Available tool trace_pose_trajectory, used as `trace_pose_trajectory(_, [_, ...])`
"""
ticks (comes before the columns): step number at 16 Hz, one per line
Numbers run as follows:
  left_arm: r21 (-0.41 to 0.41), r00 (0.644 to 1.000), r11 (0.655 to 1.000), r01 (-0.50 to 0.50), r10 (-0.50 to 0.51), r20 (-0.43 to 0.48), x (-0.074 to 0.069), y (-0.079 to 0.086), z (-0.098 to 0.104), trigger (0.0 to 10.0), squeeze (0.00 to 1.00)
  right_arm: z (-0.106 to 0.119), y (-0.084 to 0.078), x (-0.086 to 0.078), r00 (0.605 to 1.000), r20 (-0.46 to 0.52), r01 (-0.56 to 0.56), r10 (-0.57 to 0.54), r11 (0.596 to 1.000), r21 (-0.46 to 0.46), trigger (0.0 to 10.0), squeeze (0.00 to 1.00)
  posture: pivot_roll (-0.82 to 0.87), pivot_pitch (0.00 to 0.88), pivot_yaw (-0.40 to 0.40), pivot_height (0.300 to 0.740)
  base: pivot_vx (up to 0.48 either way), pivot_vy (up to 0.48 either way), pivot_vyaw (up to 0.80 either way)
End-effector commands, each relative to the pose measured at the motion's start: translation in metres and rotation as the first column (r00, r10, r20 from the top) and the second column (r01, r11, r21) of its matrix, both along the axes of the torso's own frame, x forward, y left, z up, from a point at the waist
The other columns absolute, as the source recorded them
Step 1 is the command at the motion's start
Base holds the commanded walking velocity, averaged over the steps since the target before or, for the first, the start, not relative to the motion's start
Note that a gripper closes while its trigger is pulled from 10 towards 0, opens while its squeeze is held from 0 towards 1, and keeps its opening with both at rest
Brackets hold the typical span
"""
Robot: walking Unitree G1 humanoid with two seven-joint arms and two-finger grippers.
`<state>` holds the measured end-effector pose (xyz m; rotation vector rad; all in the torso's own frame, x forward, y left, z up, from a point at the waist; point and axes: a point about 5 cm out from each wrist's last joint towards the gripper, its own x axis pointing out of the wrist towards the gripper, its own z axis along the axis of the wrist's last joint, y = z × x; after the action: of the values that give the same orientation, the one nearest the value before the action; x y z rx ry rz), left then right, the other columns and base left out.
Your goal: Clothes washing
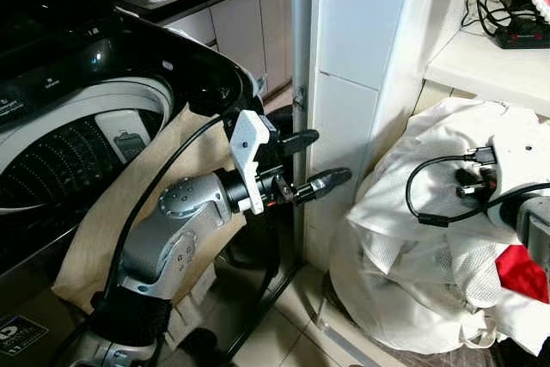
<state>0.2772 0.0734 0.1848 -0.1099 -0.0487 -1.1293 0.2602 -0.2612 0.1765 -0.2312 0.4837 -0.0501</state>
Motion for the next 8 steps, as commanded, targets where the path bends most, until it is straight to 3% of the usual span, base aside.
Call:
trace_pose_trajectory(1, [0.038, 1.0, 0.999, -0.021, 0.021, 0.005, 0.001, 0.004, -0.001, 10.0, 0.0, 0.014, 0.001, 0.002, 0.998, 0.061, -0.012, 0.008, 0.998, 0.061, 0.0, 0.0, -0.21, 0.0, 0.088, 0.74, 0.0, 0.0, 0.0])
trace_pose_trajectory(2, [0.034, 1.0, 0.999, -0.02, 0.02, 0.01, 0.001, 0.005, -0.001, 10.0, 0.0, 0.016, 0.002, 0.002, 0.997, 0.073, -0.016, 0.01, 0.997, 0.08, 0.0, 0.0, -0.21, 0.0, 0.088, 0.74, 0.0, 0.0, 0.0])
trace_pose_trajectory(4, [-0.015, 0.994, 0.994, -0.107, 0.108, 0.032, 0.011, 0.011, 0.006, 10.0, 0.0, 0.038, 0.011, 0.007, 0.981, 0.188, -0.081, 0.042, 0.975, 0.207, 0.0, 0.0, -0.21, 0.0, 0.088, 0.74, 0.0, 0.0, 0.0])
trace_pose_trajectory(5, [-0.065, 0.983, 0.983, -0.171, 0.175, 0.062, 0.019, 0.018, 0.017, 10.0, 0.0, 0.065, 0.023, 0.011, 0.942, 0.32, -0.212, 0.102, 0.92, 0.329, 0.0, 0.0, -0.21, 0.0, 0.087, 0.74, 0.0, 0.0, 0.0])
trace_pose_trajectory(7, [-0.108, 0.97, 0.971, -0.216, 0.226, 0.09, 0.025, 0.024, 0.027, 10.0, 0.0, 0.09, 0.037, 0.013, 0.883, 0.447, -0.349, 0.144, 0.837, 0.421, 0.0, 0.0, -0.21, 0.0, 0.087, 0.74, 0.0, 0.0, 0.0])
trace_pose_trajectory(8, [-0.157, 0.958, 0.957, -0.245, 0.264, 0.114, 0.03, 0.029, 0.039, 10.0, 0.0, 0.118, 0.053, 0.015, 0.796, 0.586, -0.506, 0.152, 0.699, 0.506, 0.0, 0.0, -0.21, 0.0, 0.087, 0.74, 0.0, 0.0, 0.0])
